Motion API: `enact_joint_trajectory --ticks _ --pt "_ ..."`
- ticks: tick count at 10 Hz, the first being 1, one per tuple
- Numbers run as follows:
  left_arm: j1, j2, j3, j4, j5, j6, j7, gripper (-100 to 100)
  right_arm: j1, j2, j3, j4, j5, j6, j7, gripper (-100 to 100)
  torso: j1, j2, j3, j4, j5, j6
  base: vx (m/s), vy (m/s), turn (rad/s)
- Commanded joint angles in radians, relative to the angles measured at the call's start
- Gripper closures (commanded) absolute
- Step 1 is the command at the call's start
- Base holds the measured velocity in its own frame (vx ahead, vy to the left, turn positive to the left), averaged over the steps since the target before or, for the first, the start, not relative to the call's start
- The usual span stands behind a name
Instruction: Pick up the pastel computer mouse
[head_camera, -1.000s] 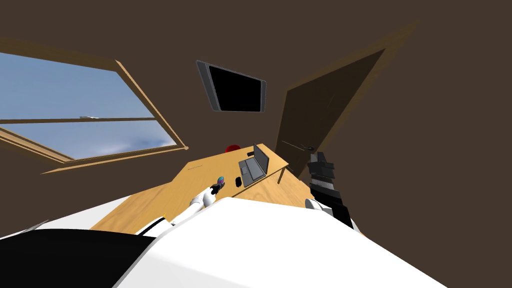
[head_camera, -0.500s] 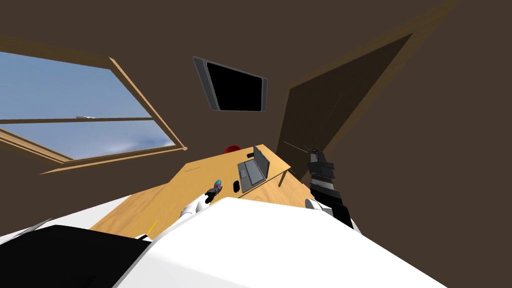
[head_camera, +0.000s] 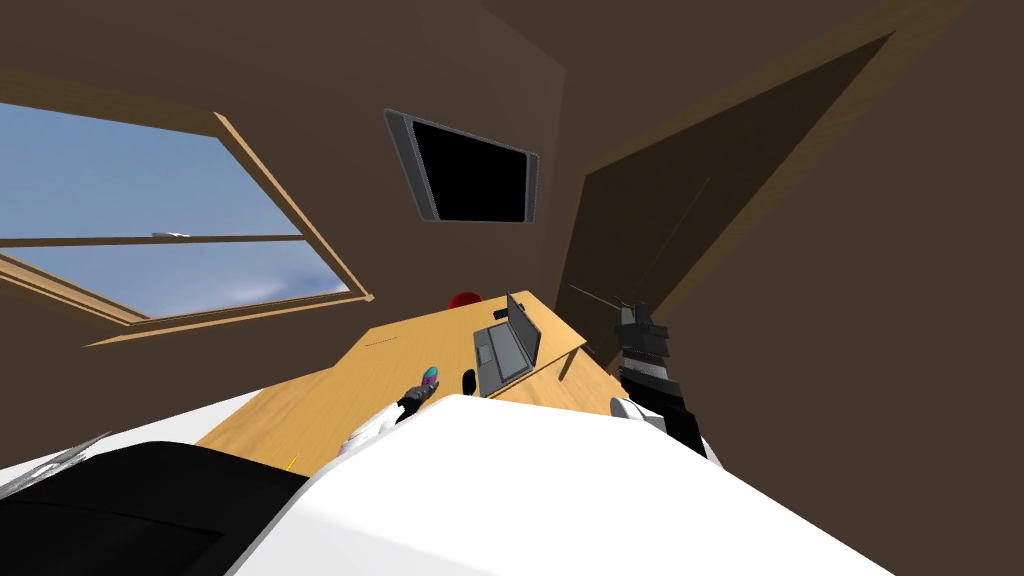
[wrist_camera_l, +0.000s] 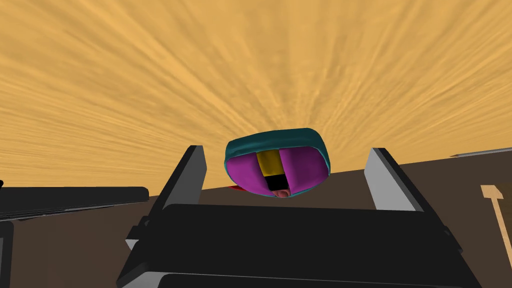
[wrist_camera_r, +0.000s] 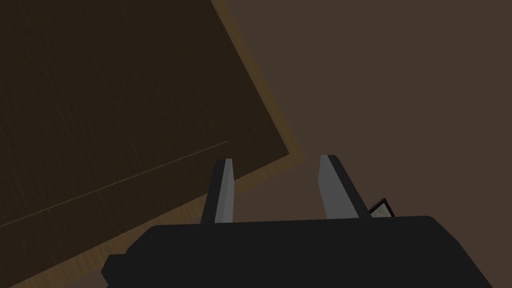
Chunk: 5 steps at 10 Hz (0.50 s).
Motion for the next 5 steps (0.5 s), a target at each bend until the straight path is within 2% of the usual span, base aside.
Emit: enact_joint_trajectory --ticks 1,2,3,4,5 --pt "0.033 0.003 0.006 -0.022 -0.025 -0.010 0.020 -100 0.000 0.000 0.000 0.000 0.000 0.000 0.000 0 0.000 0.000 0.000 0.000 0.000 0.000 0.110 -0.029 0.035" --pt "0.073 0.002 0.029 -0.040 -0.061 -0.042 0.050 -100 0.000 0.000 0.000 0.000 0.000 0.000 0.000 0 0.000 0.001 0.000 0.000 0.000 0.000 0.127 -0.018 0.053" --pt "0.078 0.002 0.029 -0.040 -0.076 -0.042 0.050 -100 0.000 0.000 0.000 0.000 0.000 0.000 0.000 0 0.001 0.000 0.000 0.000 0.000 0.000 0.101 -0.023 0.028" --pt "0.124 0.002 0.052 -0.058 -0.109 -0.072 0.080 -100 0.000 0.000 0.000 0.000 0.000 0.000 0.000 0 0.001 0.002 0.001 0.000 0.000 0.000 0.106 -0.033 0.052" --pt "0.124 0.002 0.052 -0.058 -0.127 -0.073 0.080 -100 0.000 0.000 0.000 0.000 0.000 0.000 0.000 0 0.000 0.002 0.001 0.000 0.000 0.000 0.102 -0.025 0.038"
